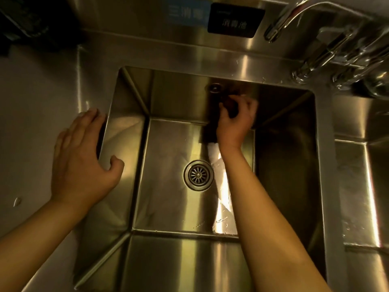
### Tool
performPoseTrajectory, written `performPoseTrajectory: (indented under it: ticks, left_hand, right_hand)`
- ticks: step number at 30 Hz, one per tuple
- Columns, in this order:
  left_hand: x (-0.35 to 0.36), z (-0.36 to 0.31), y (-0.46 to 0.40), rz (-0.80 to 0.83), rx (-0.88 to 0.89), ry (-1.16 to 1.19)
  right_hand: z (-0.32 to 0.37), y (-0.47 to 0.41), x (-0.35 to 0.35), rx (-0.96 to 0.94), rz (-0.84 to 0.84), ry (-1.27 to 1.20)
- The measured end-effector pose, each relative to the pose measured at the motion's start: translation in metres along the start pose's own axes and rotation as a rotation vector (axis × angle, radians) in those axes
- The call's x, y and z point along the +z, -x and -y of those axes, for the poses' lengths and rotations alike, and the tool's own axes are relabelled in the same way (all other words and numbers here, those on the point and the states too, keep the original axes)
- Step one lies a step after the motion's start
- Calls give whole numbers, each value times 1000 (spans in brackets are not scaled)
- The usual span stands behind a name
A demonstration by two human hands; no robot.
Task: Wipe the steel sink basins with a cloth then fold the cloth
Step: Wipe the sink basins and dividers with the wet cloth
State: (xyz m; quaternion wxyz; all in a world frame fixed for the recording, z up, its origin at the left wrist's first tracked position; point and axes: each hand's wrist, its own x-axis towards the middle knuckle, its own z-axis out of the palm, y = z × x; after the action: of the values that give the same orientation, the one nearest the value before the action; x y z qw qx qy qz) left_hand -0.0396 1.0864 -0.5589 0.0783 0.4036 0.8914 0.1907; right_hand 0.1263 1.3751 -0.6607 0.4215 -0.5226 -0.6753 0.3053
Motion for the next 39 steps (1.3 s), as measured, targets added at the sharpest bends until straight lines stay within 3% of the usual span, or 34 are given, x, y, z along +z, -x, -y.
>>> performPoseTrajectory:
  ticks: [8,23,32,39]
  left_hand:
    - [-6,-7,1,21,-13,-13]
    - [1,1,-1,0,0,-31]
    - [-3,-7,1,-9,-12,-16]
    - [-1,-3,1,-27,5,-39]
  right_hand:
    - [-9,-42,-63,28,-202,28]
    - [49,21,34,49,-97,-94]
    - [15,72,22,-35,298,-26]
    - [-42,60,-21,-132,527,411]
